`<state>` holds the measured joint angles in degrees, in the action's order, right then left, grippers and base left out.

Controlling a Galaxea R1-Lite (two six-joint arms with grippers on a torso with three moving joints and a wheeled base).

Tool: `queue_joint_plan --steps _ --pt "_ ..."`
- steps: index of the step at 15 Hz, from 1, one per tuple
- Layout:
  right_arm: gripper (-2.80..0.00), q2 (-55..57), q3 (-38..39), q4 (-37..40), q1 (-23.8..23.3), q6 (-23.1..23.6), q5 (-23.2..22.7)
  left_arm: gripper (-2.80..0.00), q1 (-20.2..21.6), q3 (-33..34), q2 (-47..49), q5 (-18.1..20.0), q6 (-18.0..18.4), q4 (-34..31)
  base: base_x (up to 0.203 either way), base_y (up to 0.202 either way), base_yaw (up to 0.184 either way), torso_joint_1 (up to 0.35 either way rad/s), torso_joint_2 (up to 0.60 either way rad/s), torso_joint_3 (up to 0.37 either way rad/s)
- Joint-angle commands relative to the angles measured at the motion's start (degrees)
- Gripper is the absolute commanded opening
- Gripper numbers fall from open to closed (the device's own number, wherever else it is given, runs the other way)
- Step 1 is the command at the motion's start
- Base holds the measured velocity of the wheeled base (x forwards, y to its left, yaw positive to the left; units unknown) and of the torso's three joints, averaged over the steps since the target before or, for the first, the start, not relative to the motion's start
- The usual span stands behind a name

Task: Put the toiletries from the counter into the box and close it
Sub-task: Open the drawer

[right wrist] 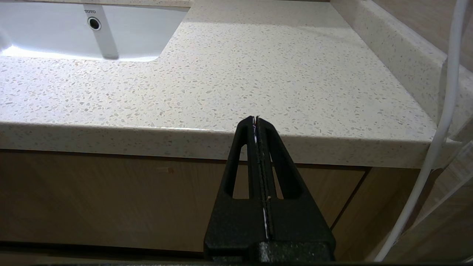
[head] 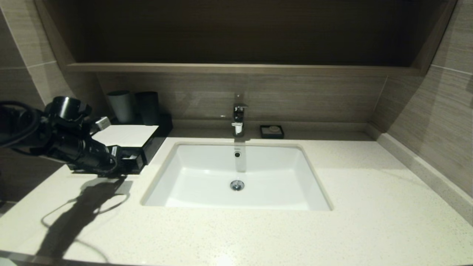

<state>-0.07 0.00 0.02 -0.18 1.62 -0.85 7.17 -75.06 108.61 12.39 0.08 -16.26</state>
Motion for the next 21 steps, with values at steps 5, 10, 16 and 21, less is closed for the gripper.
queue_joint_plan --steps 5,10,16,21 --pt "-2.80 0.0 0.1 0.0 0.0 0.0 0.0 -2.80 0.0 0.0 0.6 0.1 -0.8 1.6 0.000 0.000 0.000 0.000 0.00 0.000" --pt "-2.80 0.1 0.1 0.0 0.0 0.0 0.0 -2.80 0.0 0.0 1.1 0.1 -1.2 2.9 0.000 0.000 0.000 0.000 0.00 0.000" --pt "-2.80 0.1 0.1 0.0 0.0 0.0 0.0 -2.80 0.0 0.1 1.7 0.1 -2.1 5.2 0.000 0.000 0.000 0.000 0.00 0.000" --pt "-2.80 0.0 0.0 0.0 0.0 0.0 0.0 -2.80 -0.1 0.0 1.5 0.2 -2.5 7.1 0.000 0.000 0.000 0.000 0.00 0.000"
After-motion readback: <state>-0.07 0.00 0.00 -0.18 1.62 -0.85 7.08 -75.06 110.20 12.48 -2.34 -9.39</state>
